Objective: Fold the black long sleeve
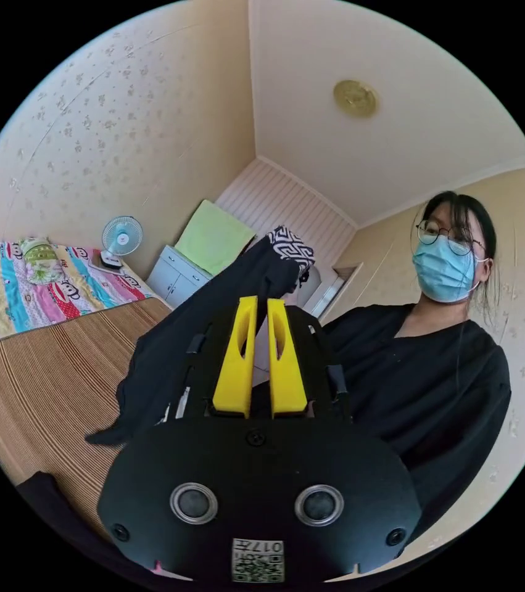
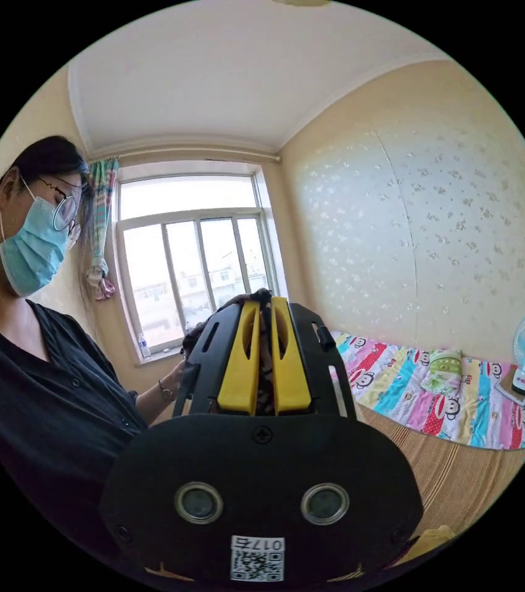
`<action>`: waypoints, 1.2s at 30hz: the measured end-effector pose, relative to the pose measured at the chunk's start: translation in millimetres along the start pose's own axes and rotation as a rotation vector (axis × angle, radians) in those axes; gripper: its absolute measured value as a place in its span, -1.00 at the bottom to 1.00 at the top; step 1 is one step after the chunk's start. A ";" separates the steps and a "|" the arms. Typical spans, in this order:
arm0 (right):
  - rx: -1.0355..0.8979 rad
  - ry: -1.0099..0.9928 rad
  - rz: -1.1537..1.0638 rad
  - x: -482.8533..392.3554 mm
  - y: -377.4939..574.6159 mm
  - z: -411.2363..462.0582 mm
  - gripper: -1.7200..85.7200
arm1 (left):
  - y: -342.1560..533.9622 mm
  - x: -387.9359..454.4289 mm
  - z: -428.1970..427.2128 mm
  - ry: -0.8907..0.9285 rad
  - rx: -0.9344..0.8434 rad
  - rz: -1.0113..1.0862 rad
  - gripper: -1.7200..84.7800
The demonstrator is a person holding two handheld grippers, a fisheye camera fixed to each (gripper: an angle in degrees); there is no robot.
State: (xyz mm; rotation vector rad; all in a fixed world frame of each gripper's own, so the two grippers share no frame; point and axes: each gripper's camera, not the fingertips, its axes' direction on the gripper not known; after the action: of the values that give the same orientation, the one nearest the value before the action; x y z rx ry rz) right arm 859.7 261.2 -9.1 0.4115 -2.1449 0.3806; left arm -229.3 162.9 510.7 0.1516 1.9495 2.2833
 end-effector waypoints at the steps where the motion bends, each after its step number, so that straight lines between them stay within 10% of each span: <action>1: 0.024 0.035 -0.021 -9.8 -1.4 1.1 -0.87 | 0.4 -1.8 10.6 0.010 -0.010 0.001 -0.83; 11: 0.213 0.226 -0.090 -69.8 -13.4 1.6 -0.88 | 3.8 18.2 196.9 -0.107 -0.277 0.091 -0.59; 18: 0.248 0.238 -0.133 -95.5 -22.6 11.4 -0.88 | 5.7 59.5 237.4 -0.465 -0.100 0.170 -0.57; 31: 0.155 0.181 -0.060 -73.5 -37.2 44.8 -0.88 | 13.0 62.6 256.6 -0.294 -0.052 0.184 -0.89; 36: 0.001 0.248 0.028 -31.0 -48.3 39.9 -0.88 | 12.2 102.2 180.7 -0.275 0.245 0.297 -0.94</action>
State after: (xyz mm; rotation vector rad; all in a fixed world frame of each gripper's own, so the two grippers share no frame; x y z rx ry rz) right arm 868.4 206.0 -51.0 0.3174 -1.9107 0.4262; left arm -300.9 354.2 550.1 0.7848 2.1628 2.0312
